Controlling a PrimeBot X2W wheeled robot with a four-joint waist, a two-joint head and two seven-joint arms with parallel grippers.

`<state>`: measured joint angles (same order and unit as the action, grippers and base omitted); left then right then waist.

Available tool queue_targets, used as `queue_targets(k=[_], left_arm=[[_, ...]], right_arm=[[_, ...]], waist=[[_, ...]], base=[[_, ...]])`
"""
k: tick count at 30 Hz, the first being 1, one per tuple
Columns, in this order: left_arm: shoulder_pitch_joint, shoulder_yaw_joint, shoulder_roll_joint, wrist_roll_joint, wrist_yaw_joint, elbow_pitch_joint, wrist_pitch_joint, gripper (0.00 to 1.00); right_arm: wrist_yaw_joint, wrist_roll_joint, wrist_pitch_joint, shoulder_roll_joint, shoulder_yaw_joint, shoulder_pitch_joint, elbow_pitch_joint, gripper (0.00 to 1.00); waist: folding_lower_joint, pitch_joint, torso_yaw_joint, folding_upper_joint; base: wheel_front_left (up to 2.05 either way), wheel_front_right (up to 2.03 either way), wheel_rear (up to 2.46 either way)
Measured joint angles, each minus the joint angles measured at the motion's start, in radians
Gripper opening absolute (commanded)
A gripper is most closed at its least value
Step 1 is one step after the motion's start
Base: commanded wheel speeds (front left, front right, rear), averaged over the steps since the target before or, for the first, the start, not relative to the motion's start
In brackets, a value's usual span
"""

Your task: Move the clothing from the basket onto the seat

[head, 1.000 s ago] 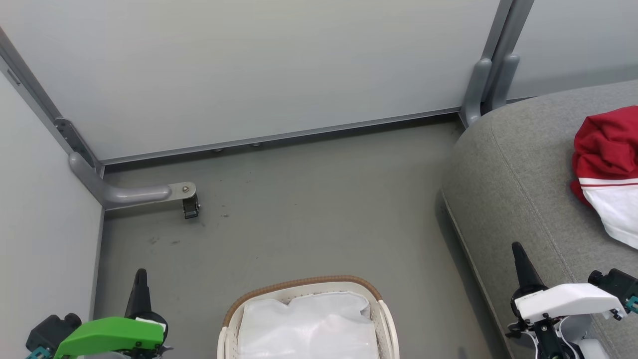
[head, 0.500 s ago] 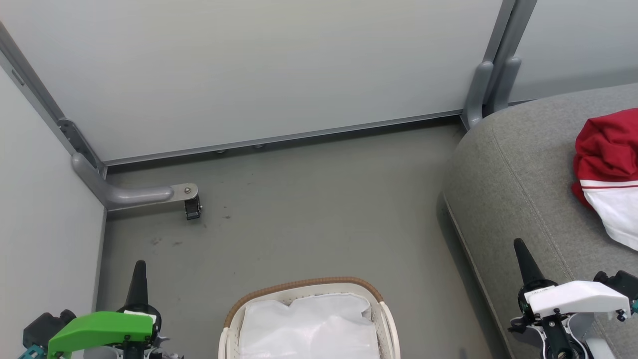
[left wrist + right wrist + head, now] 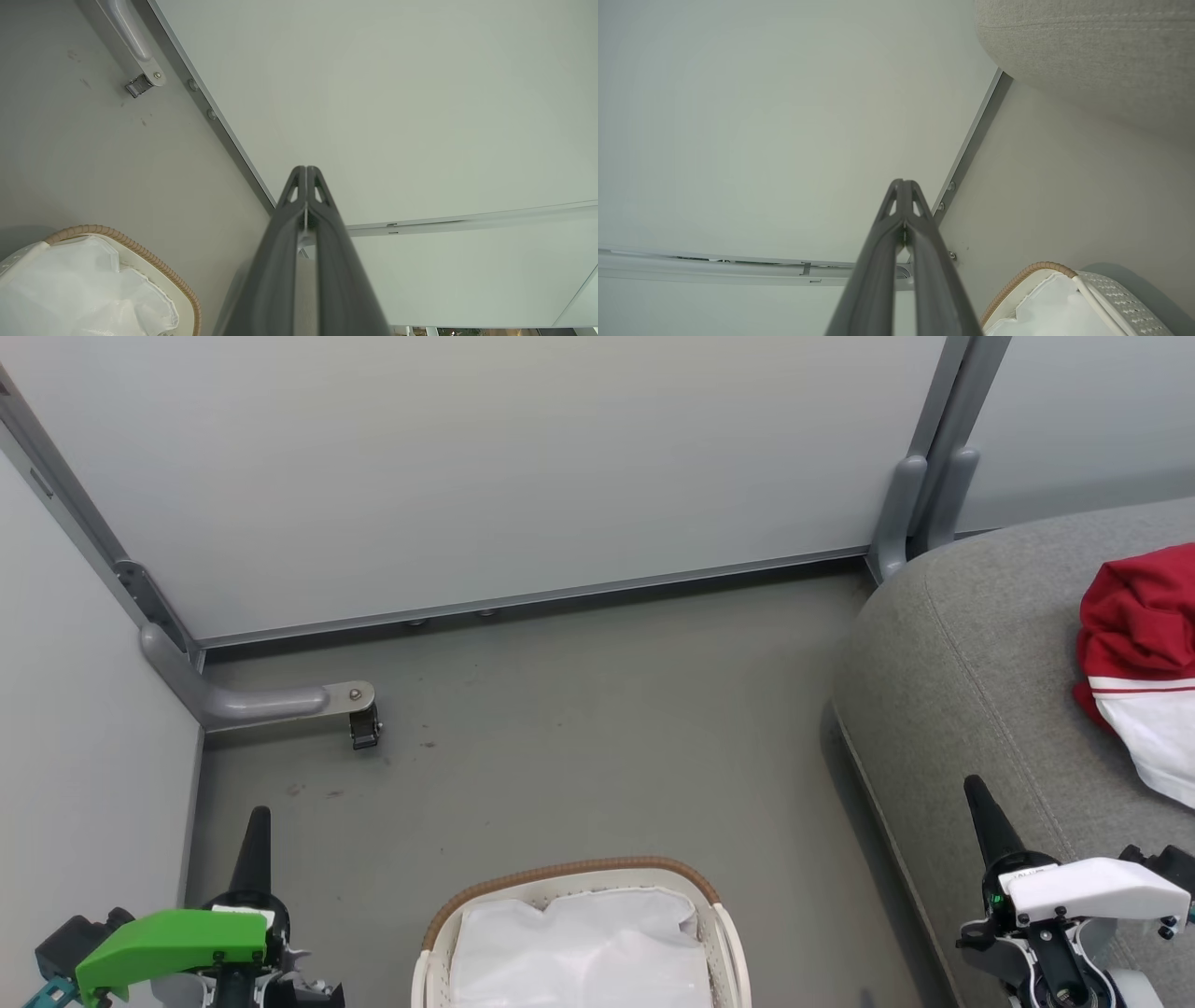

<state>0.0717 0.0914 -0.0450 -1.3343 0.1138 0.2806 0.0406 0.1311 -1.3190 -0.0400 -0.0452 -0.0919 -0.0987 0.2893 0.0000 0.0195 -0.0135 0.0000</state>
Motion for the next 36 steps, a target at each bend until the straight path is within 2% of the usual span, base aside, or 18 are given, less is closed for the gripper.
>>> queue_targets(k=[36], left_arm=[[0.026, 0.021, -0.002, -0.257, 0.014, -0.032, 0.072, 0.0]], right_arm=[[0.0, -0.274, -0.07, -0.002, -0.02, -0.005, -0.041, 0.0]], waist=[[0.0, -0.015, 0.013, 0.0]], base=[[0.0, 0.0, 0.0]])
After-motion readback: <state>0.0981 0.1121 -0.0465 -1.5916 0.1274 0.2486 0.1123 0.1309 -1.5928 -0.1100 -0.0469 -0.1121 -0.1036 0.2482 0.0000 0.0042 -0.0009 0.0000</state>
